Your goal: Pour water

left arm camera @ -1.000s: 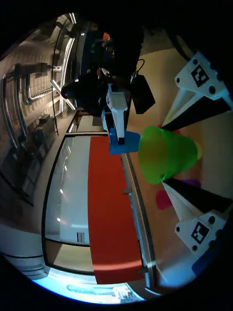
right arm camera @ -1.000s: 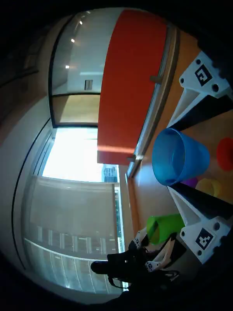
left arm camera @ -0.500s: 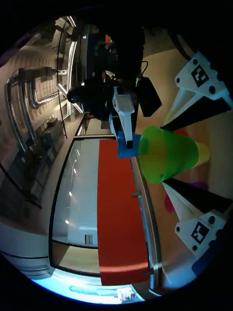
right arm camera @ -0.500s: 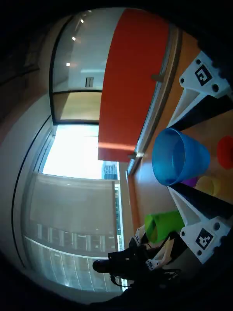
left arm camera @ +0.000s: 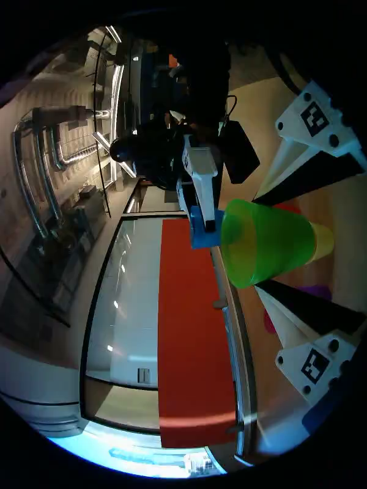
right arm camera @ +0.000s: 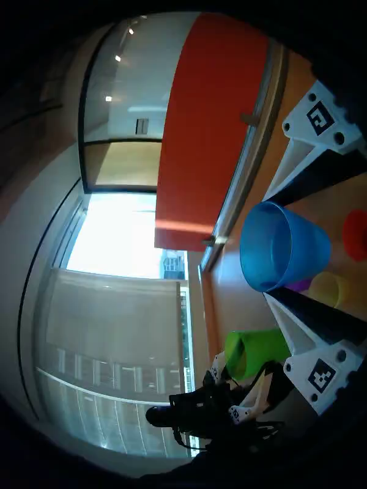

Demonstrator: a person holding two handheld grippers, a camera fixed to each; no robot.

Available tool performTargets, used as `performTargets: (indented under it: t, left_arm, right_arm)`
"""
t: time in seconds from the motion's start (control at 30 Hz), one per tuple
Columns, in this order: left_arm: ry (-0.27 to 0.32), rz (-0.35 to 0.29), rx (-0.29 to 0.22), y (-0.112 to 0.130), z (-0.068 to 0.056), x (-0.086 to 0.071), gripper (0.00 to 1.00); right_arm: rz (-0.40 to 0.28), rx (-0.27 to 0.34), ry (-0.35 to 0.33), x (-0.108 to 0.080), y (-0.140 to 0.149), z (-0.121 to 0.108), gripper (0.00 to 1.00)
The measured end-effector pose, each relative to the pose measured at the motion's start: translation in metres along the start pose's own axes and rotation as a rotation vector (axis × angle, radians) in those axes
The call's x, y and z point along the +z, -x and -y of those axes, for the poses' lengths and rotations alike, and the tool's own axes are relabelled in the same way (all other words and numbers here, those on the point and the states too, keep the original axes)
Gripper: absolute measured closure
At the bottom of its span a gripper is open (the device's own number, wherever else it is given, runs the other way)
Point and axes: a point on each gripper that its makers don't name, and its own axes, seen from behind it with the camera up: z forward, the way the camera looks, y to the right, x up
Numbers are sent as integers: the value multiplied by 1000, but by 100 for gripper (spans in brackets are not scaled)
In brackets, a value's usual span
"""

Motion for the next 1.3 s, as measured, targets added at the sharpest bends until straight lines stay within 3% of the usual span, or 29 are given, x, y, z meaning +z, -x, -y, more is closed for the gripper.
performTargets:
  t: [0.8,1.3]
  left_arm:
    - [23,41,25,8,-8,-3,17]
    - [49,55,24,13,-17,-1,17]
  right_arm:
    - [2,-51,-33,3,-7,11,9]
    - [-1,-134,-64,5,-17,20,9]
